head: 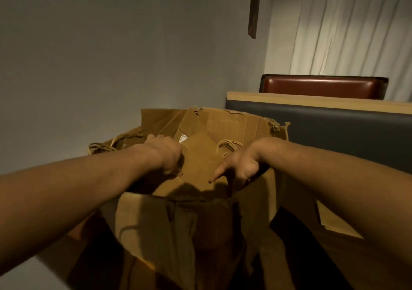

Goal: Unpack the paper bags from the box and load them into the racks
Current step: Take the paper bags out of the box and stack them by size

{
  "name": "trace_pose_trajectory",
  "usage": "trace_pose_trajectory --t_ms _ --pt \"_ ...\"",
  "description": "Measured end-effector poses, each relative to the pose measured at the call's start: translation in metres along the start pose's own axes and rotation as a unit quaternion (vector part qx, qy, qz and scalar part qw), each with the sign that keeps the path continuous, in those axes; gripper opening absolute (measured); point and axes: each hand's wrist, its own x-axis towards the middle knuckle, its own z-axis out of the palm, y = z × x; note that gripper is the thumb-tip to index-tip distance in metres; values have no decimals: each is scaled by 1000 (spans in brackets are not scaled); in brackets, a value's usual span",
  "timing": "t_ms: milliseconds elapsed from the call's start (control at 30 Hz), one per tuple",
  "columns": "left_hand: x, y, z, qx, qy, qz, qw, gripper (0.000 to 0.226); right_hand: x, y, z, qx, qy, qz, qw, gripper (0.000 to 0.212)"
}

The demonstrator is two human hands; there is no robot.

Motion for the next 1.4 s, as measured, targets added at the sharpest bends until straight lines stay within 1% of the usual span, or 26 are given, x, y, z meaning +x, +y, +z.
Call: trace_pose_trajectory --t_ms 67,133,200,300,333,367,400,433,467,533,600,667,733,800,833,933,1000,1033,1100,1167,1200,1233,1300,1333,1367,1400 --pt "-3 -3 3 -27 33 13 999 50 5 -4 1 11 35 -4 999 60" --pt "-3 -1 3 -81 65 46 994 47 10 -7 1 4 88 -17 996 42" --pt "-1 3 3 -181 51 83 979 39 12 -8 0 -12 119 -31 992 26" --pt "2 7 3 -296 32 115 948 38 11 -8 -1 -30 130 -51 990 14" --pt "1 8 2 -333 23 120 935 41 10 -7 -1 -37 138 -59 988 12" --pt "0 10 1 -359 9 129 924 52 8 -6 -2 -42 150 -68 985 11" --pt "-2 12 0 -374 -2 144 916 69 6 -6 -2 -46 161 -79 983 10" --pt "-3 15 0 -366 -9 162 916 80 6 -6 -2 -50 165 -91 981 10" --pt "-4 17 0 -337 -7 182 924 81 5 -7 -2 -53 163 -103 980 11" --pt "-1 19 1 -242 -15 210 947 69 4 -8 1 -51 148 -115 981 12" --pt "2 17 4 -158 -51 211 963 64 4 -7 2 -44 140 -116 982 14" --pt "2 16 7 -127 -72 211 967 63 6 -5 2 -46 133 -116 983 14" --pt "-3 17 6 -146 -87 219 961 62 7 -4 1 -60 129 -116 983 13" --pt "-6 16 2 -183 -69 225 955 58 5 -4 0 -77 137 -116 981 14" --pt "-6 15 0 -202 -53 222 952 54 4 -3 -1 -80 158 -115 977 14" --pt "-7 12 -2 -243 -7 212 947 49 0 2 -2 -55 265 -115 956 10" --pt "-9 14 -2 -238 -11 212 948 41 0 4 -2 -31 289 -99 952 8" --pt "-10 17 -1 -245 -17 212 946 36 1 4 -1 -26 290 -90 952 11" --pt "-11 21 -3 -297 1 208 932 24 0 5 0 -35 293 -78 952 24" --pt "-10 22 -6 -397 7 181 900 19 -1 6 0 -34 298 -71 951 35" --pt "-9 20 -8 -430 -9 172 887 20 -1 6 0 -29 296 -72 952 37" --pt "-7 18 -8 -433 -47 172 883 26 0 6 0 -34 289 -71 954 36" --pt "-5 15 -5 -384 -145 179 894 36 2 5 1 -70 266 -59 959 29" --pt "-4 15 -3 -354 -169 186 901 39 3 4 1 -85 260 -53 960 23" --pt "-1 14 0 -341 -175 194 903 39 4 4 1 -96 264 -53 958 19" --pt "2 14 2 -353 -173 196 898 38 4 4 0 -103 276 -57 954 15"
